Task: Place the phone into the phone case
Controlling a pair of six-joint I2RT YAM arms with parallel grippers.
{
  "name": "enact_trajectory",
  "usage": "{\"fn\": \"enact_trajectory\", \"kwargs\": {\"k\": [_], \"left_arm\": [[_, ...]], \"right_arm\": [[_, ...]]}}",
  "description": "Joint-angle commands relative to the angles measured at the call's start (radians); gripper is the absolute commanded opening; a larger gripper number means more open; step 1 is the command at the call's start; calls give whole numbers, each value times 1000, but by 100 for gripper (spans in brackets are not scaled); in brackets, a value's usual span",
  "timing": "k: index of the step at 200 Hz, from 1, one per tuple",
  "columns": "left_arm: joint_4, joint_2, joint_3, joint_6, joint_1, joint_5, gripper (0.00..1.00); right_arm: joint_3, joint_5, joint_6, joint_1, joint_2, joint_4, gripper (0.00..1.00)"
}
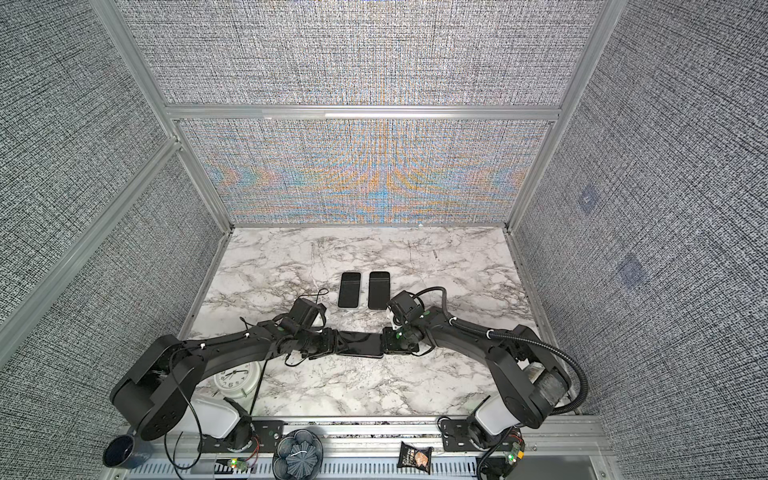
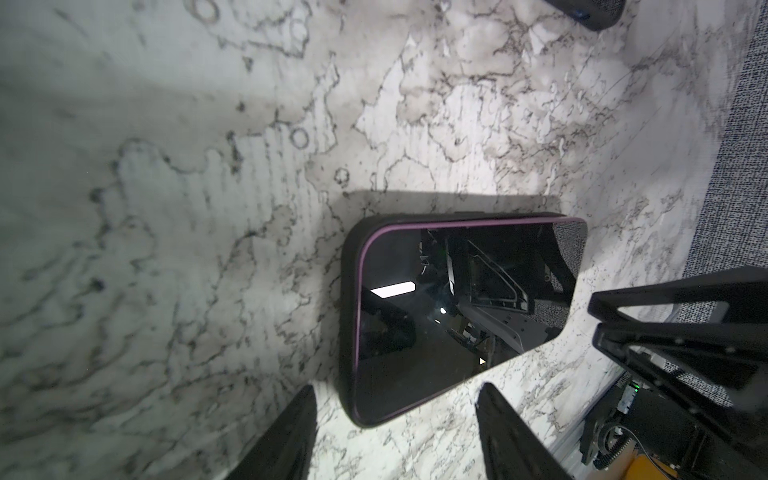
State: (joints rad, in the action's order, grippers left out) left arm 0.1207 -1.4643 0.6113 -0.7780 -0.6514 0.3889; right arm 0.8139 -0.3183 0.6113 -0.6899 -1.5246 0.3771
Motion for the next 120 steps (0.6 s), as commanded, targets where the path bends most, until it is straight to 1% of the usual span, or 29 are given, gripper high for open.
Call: {"fn": "enact_trajectory", "kwargs": {"k": [1, 80, 120], "left_arm": [[20, -12, 5, 12, 1, -17, 63], [-8, -28, -4, 9, 0, -13, 63], [-19, -41, -5, 9, 1, -10, 63]], "right_arm": [[-5, 5, 31, -8, -7, -26, 32], [-18, -18, 37, -13, -61, -77, 23], [-17, -32, 39, -15, -84, -103, 17]]}}
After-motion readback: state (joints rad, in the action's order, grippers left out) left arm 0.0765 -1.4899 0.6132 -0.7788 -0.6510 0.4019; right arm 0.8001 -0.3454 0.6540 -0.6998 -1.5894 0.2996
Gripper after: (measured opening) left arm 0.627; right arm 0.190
